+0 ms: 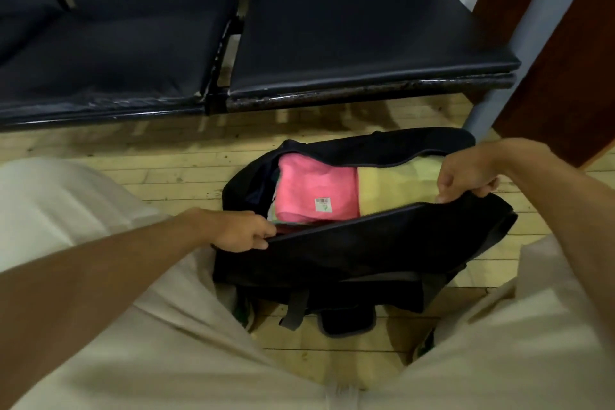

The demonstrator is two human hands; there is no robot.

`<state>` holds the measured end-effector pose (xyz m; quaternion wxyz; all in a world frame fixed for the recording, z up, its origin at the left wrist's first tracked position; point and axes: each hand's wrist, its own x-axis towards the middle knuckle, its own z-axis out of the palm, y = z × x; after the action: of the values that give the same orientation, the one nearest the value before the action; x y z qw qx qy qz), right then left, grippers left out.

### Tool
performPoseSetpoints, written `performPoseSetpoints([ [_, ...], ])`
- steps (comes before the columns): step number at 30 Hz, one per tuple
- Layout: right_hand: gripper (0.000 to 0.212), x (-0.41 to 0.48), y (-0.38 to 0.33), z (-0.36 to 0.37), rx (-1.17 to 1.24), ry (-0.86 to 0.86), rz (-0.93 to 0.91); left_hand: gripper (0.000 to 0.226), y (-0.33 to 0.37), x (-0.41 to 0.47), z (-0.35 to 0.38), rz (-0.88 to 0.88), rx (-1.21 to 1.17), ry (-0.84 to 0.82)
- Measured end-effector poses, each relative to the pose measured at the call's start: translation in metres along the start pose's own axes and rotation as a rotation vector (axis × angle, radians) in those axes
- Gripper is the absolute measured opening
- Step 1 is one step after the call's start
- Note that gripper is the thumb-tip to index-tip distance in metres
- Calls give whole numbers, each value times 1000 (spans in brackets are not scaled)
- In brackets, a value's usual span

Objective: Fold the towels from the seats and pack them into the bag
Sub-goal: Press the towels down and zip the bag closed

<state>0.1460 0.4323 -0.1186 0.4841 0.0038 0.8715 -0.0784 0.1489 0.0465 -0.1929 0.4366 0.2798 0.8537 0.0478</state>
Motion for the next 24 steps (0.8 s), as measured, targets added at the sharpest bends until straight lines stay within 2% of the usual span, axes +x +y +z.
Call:
performPoseSetpoints([
  [4,34,1,-1,-11,-32,144,-28,29,-5,-18,-24,26,-33,62],
  [7,34,4,6,-12,-95,228,63,34,5,-19,-57,53,-75,129],
  [11,28,10,11,-2,-181,317,224,30,17,4,-96,64,-94,211],
  [13,28,11,10,1,-205,329,257,22,18,27,-96,18,-163,327],
  [16,14,9,0,3,-303,320,279,17,17,62,-72,-71,-317,546],
  [18,6,14,-16,5,-325,460,222,23,13,78,-53,-136,-396,611],
  [21,17,37,-60,13,5,691,-15,21,10,88,-39,-188,-443,701],
  [23,20,55,-95,21,231,668,-116,2,12,89,-42,-238,-465,750],
  [24,20,62,-111,25,302,616,-124,18,15,90,-46,-294,-465,788],
])
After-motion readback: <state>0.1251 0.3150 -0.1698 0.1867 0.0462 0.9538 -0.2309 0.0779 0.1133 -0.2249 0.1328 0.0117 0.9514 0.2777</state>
